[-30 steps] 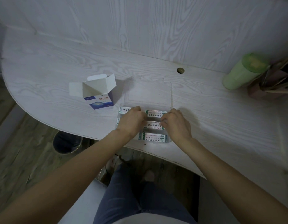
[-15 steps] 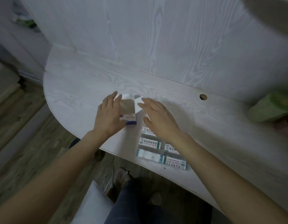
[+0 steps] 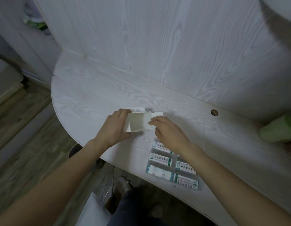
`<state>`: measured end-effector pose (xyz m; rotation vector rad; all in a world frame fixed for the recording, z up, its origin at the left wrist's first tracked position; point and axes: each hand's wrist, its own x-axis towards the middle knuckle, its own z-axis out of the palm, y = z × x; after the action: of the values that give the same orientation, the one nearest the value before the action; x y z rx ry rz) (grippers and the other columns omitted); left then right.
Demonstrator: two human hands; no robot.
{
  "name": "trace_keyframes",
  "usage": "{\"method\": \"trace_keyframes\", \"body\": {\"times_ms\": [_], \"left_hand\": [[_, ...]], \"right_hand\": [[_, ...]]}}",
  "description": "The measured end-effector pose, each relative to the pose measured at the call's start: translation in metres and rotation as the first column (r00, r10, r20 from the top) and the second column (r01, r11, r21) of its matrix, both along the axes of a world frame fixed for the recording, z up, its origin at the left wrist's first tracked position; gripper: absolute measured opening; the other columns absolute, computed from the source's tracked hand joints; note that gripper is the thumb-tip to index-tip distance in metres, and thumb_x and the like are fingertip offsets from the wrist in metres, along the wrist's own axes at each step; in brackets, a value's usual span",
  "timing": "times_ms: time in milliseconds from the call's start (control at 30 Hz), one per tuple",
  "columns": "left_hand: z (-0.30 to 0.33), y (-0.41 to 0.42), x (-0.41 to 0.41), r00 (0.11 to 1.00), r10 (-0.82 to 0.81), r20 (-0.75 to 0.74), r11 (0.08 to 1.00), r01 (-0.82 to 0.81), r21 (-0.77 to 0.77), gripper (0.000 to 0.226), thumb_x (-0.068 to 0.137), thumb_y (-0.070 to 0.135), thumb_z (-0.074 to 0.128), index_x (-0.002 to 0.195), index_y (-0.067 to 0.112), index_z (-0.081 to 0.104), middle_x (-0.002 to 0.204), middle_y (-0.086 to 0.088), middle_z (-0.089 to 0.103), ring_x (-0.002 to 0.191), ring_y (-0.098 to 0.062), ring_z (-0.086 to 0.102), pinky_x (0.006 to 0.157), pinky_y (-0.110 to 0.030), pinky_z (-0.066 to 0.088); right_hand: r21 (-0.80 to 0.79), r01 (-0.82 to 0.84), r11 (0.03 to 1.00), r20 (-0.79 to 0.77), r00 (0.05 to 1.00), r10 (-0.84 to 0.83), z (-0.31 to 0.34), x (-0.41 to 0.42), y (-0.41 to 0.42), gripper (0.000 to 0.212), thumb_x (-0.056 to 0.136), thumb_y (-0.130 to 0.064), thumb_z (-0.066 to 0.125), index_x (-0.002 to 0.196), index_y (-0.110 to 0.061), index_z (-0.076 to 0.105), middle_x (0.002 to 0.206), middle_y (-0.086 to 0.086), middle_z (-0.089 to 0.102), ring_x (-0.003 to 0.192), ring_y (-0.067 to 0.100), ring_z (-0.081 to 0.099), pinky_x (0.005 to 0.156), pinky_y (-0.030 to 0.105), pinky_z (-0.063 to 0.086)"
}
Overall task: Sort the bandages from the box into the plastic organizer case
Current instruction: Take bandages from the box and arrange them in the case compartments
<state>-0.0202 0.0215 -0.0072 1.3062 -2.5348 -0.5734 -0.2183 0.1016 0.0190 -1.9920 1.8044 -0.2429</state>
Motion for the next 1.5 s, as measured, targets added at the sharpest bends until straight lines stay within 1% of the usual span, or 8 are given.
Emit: {"method": "trace_keyframes", "body": {"times_ms": [100,200,467,800,1000,1167,1367,1500], "left_hand": [[0.010,-0.001,-0.005,0.999,-0.023,-0.037,0.996,0.020,-0.085,0.068,0.063,0.014,0.078,0.124,0.005,0.048,0.120,-0.010,0.054,0.104,-0.031,0.052,0.083,-0.038,0.040],[0.022,0.000,-0.011,0.996,-0.069,-0.062,0.988,0.059,-0.140,0.070,0.060,0.011,0.079,0.123,0.002,0.049,0.118,-0.013,0.055,0.101,-0.034,0.053,0.081,-0.036,0.039],[0.046,0.007,-0.022,0.983,-0.129,-0.133,0.987,0.115,-0.109,0.073,0.061,0.008,0.078,0.127,0.005,0.046,0.124,-0.008,0.051,0.110,-0.024,0.047,0.083,-0.020,0.032],[0.050,0.008,-0.029,0.973,-0.128,-0.193,0.988,0.108,-0.111,0.071,0.062,0.007,0.078,0.125,0.006,0.045,0.124,-0.006,0.049,0.111,-0.021,0.045,0.083,-0.027,0.039],[0.052,0.011,-0.031,0.974,-0.112,-0.199,0.988,0.088,-0.126,0.072,0.061,0.008,0.080,0.124,0.004,0.046,0.124,-0.007,0.050,0.111,-0.022,0.045,0.082,-0.024,0.037],[0.054,0.014,-0.033,0.976,-0.121,-0.179,0.984,0.094,-0.152,0.072,0.059,0.009,0.081,0.122,0.001,0.047,0.121,-0.010,0.051,0.109,-0.024,0.045,0.081,-0.029,0.039],[0.055,0.013,-0.032,0.978,-0.121,-0.168,0.982,0.094,-0.161,0.072,0.058,0.006,0.081,0.120,-0.001,0.048,0.118,-0.013,0.052,0.106,-0.029,0.048,0.081,-0.028,0.036],[0.055,0.015,-0.034,0.979,-0.116,-0.165,0.987,0.095,-0.131,0.072,0.061,0.010,0.081,0.123,0.001,0.046,0.120,-0.011,0.049,0.108,-0.026,0.047,0.078,-0.033,0.043]], "right_hand": [[-0.099,-0.065,0.993,0.018,0.998,0.067,0.011,0.006,-0.004,0.040,0.090,0.006,0.045,0.127,-0.005,0.057,0.132,0.007,0.054,0.121,0.027,0.046,0.099,0.040,0.042],[-0.067,-0.136,0.988,-0.010,0.991,0.135,0.025,0.017,-0.013,0.047,0.089,0.007,0.042,0.134,-0.005,0.050,0.138,0.008,0.048,0.125,0.028,0.044,0.104,0.032,0.033],[0.430,-0.081,0.899,-0.161,0.973,0.165,0.041,0.032,-0.034,0.055,0.086,-0.019,0.043,0.139,-0.008,0.028,0.142,0.009,0.025,0.138,0.029,0.021,0.109,0.039,0.030],[0.256,-0.071,0.964,-0.285,0.947,0.145,0.037,0.027,-0.037,0.054,0.081,-0.028,0.057,0.128,-0.008,0.041,0.133,0.015,0.030,0.131,0.030,0.022,0.110,0.042,0.026],[0.246,-0.062,0.967,-0.267,0.955,0.129,0.041,0.023,-0.034,0.012,0.084,-0.022,0.054,0.089,-0.013,0.049,0.133,0.014,0.027,0.129,0.029,0.022,0.107,0.038,0.030],[0.263,-0.064,0.963,-0.229,0.965,0.127,0.035,0.019,-0.034,0.034,0.082,-0.021,0.053,0.113,-0.009,0.049,0.132,0.011,0.028,0.125,0.028,0.027,0.100,0.039,0.040],[0.215,-0.060,0.975,-0.226,0.968,0.109,0.034,0.022,-0.036,0.056,0.081,-0.020,0.054,0.131,-0.006,0.034,0.133,0.015,0.035,0.128,0.029,0.029,0.106,0.035,0.030],[0.234,-0.041,0.971,-0.252,0.962,0.101,0.032,0.021,-0.034,0.047,0.084,-0.020,0.053,0.128,-0.008,0.042,0.135,0.015,0.031,0.131,0.030,0.021,0.112,0.038,0.024]]}}
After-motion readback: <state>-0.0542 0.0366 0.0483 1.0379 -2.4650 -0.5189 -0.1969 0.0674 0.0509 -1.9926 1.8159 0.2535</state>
